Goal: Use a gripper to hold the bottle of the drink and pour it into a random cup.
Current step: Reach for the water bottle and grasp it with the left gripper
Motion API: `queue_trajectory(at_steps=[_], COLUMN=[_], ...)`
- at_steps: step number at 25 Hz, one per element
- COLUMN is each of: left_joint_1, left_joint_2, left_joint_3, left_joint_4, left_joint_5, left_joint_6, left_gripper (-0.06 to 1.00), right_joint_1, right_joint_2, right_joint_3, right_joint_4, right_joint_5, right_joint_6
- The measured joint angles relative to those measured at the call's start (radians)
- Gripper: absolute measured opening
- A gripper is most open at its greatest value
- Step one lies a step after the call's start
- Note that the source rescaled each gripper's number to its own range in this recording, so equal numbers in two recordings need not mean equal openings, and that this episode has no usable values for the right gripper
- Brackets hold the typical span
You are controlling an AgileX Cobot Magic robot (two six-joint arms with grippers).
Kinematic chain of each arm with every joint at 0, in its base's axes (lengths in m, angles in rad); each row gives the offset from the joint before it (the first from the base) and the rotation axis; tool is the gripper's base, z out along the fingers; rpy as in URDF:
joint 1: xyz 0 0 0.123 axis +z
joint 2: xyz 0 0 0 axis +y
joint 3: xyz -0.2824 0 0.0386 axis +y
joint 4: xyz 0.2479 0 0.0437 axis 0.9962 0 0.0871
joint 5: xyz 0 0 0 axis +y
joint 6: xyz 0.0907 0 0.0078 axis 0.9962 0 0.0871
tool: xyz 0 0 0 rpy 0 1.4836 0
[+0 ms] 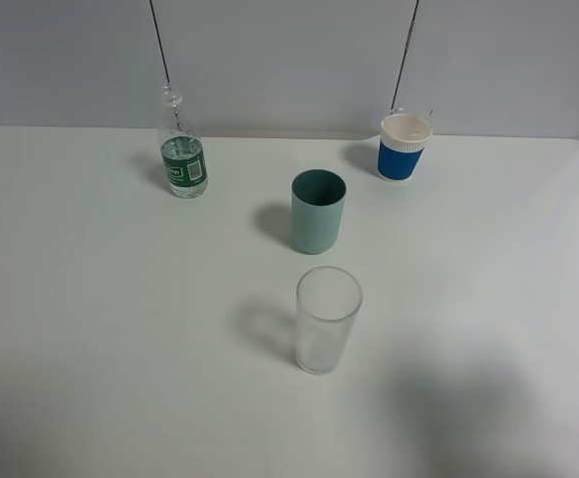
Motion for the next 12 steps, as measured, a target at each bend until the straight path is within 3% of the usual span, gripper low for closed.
queue_trajectory(at_steps=[12], left_joint_1=[0.000], left_joint_2=[0.354], left_joint_3=[-0.048], left_joint_4=[0.023], left_joint_5=[-0.209], left_joint_6=[0.129], left_gripper=[1.00], right_joint_1=[0.000], right_joint_2=[0.000], right_joint_3=[0.000], right_joint_4=[0.000], right_joint_5=[0.000], right_joint_6=[0.000])
